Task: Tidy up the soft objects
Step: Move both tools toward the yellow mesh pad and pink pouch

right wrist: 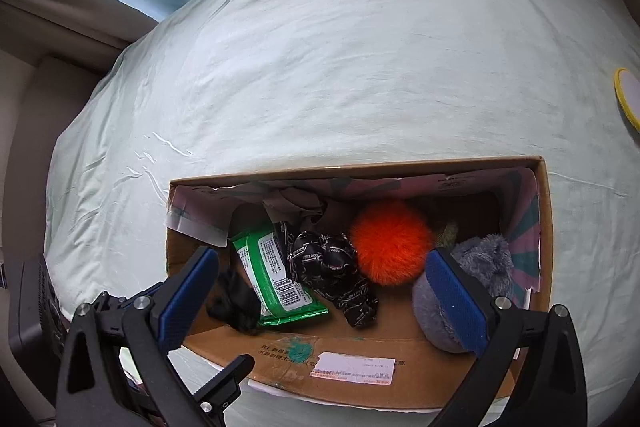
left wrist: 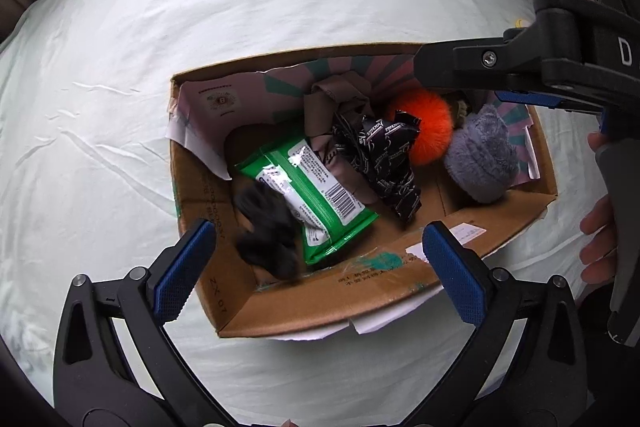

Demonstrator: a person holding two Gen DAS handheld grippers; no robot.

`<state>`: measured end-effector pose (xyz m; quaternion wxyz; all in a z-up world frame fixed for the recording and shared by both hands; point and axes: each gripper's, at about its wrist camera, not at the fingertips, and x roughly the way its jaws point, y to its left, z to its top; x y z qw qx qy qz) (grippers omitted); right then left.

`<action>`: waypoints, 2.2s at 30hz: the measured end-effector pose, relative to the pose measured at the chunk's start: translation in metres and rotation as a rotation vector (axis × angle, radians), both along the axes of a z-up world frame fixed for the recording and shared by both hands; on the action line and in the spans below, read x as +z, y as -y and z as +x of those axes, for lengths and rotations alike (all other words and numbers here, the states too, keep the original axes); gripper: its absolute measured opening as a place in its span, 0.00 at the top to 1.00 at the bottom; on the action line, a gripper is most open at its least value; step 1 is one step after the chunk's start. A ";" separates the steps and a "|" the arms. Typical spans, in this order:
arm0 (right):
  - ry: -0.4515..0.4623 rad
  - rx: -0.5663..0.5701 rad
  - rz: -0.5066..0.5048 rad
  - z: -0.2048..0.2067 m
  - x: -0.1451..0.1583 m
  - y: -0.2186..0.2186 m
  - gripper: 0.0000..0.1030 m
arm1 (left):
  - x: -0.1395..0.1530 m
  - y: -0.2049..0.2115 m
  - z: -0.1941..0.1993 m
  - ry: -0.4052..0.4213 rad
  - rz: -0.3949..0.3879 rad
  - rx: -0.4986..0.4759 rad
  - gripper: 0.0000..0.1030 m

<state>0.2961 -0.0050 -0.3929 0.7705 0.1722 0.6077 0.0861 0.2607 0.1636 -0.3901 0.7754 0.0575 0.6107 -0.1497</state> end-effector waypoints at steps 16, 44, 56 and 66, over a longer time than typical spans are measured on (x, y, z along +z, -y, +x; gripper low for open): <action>0.151 0.052 -0.109 -0.040 0.081 -0.010 0.00 | 0.074 -0.010 -0.023 0.119 0.039 0.041 0.00; 0.613 -0.227 -0.371 -0.230 0.301 0.111 0.00 | 0.298 0.060 -0.151 0.560 -0.089 0.142 0.00; 0.650 -0.297 -0.429 -0.244 0.309 0.191 0.00 | 0.312 0.167 -0.142 0.591 -0.115 0.020 0.00; 0.584 -0.351 -0.423 -0.198 0.271 0.306 0.00 | 0.269 0.292 -0.088 0.537 -0.124 -0.063 0.00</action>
